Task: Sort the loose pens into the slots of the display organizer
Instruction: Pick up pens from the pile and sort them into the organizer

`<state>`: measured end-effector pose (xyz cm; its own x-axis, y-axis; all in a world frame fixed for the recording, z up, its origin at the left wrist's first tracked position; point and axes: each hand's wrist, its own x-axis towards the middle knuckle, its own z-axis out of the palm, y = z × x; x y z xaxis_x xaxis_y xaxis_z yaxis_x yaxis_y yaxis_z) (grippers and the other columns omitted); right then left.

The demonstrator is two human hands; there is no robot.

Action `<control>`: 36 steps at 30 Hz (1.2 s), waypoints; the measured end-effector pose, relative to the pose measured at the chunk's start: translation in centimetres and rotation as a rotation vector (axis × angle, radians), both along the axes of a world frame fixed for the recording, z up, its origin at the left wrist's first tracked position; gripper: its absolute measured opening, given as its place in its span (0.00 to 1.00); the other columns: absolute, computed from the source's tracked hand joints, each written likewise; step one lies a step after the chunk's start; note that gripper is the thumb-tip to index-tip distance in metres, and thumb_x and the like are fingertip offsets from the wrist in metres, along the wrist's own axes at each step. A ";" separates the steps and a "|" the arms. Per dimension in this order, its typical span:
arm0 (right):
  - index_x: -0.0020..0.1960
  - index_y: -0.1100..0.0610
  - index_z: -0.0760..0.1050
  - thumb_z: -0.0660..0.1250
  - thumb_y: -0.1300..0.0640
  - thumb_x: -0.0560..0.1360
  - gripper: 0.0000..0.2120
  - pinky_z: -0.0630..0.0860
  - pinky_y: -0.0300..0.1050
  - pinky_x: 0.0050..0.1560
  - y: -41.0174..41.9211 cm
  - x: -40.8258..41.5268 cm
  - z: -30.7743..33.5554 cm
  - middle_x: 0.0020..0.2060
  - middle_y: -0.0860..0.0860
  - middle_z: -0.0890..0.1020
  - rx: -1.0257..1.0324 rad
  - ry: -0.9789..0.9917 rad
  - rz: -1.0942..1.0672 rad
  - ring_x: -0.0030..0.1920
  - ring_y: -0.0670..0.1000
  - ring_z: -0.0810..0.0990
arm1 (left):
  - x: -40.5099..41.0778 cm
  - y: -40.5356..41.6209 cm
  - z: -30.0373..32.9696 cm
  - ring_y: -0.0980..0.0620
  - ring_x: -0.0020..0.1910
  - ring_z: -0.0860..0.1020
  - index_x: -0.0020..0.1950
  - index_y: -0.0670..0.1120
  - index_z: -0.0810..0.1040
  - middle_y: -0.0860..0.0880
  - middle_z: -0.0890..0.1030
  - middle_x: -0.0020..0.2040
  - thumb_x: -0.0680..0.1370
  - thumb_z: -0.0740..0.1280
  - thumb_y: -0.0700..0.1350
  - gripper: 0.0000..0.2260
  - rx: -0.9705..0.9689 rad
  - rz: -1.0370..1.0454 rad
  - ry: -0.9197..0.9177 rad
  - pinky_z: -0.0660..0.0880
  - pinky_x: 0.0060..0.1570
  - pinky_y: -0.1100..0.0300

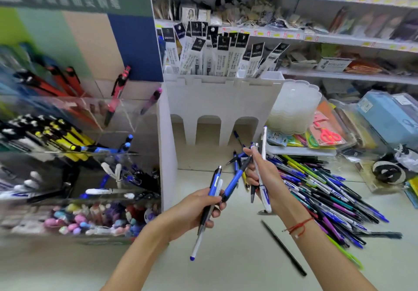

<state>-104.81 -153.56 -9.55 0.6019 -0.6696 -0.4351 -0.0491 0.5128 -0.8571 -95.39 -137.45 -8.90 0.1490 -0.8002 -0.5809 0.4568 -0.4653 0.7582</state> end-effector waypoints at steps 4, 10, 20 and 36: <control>0.46 0.59 0.72 0.61 0.49 0.80 0.13 0.61 0.35 0.20 3.1 0.3 2.3 0.24 0.47 0.65 -0.113 0.048 0.032 0.21 0.44 0.63 | 1.2 2.3 1.6 0.55 0.32 0.76 0.51 0.44 0.73 0.51 0.77 0.34 0.83 0.57 0.41 0.06 -0.027 -0.085 -0.077 0.72 0.29 0.63; 0.39 0.57 0.66 0.59 0.51 0.81 0.15 0.62 0.36 0.20 11.8 2.8 4.5 0.21 0.47 0.67 -0.233 0.092 0.015 0.20 0.45 0.64 | 2.7 6.0 4.7 0.54 0.27 0.76 0.50 0.41 0.75 0.50 0.76 0.33 0.83 0.57 0.43 0.09 -0.085 -0.051 0.118 0.77 0.29 0.59; 0.43 0.58 0.70 0.58 0.52 0.80 0.11 0.67 0.39 0.38 20.5 7.0 6.6 0.26 0.49 0.68 0.138 -0.398 -0.235 0.26 0.46 0.70 | 7.7 13.9 5.5 0.57 0.23 0.58 0.38 0.48 0.64 0.54 0.61 0.27 0.81 0.61 0.49 0.14 -0.177 0.031 -0.245 0.60 0.20 0.66; 0.50 0.59 0.73 0.56 0.51 0.82 0.12 0.69 0.26 0.28 27.7 15.6 8.1 0.37 0.50 0.74 -0.421 0.208 -0.007 0.36 0.44 0.74 | 13.3 19.3 5.2 0.49 0.42 0.80 0.53 0.50 0.81 0.48 0.84 0.42 0.81 0.57 0.58 0.17 -0.112 0.052 -0.240 0.76 0.38 0.58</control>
